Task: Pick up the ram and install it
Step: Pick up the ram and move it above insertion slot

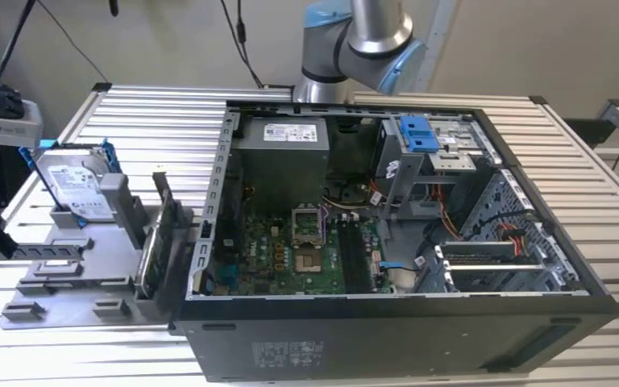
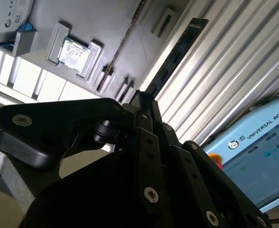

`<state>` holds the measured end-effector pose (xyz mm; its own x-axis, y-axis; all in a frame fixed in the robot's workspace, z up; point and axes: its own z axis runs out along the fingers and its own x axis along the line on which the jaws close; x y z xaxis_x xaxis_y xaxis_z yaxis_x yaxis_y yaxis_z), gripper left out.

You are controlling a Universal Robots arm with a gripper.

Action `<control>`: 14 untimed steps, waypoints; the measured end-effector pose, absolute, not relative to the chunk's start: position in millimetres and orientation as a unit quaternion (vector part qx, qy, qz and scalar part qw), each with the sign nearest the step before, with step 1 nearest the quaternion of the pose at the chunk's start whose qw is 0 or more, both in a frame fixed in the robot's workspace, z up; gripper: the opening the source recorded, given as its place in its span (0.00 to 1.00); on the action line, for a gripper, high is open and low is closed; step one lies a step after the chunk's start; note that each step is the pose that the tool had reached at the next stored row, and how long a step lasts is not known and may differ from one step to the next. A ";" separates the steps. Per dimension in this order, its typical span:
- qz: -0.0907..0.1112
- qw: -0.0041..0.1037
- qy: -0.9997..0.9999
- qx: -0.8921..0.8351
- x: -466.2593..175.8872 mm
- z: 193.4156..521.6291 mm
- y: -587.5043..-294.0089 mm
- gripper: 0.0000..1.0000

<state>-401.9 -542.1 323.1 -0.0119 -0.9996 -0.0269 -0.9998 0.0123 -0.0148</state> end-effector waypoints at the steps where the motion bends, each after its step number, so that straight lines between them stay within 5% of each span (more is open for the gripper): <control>1: 0.004 0.015 0.711 -0.703 -401.9 324.5 -542.1 0.14; 14: 0.004 0.015 0.711 -0.703 -401.9 342.8 -542.1 0.14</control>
<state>-401.9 -542.1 342.8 -0.0119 -0.9996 -0.0269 -0.9998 0.0123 -0.0148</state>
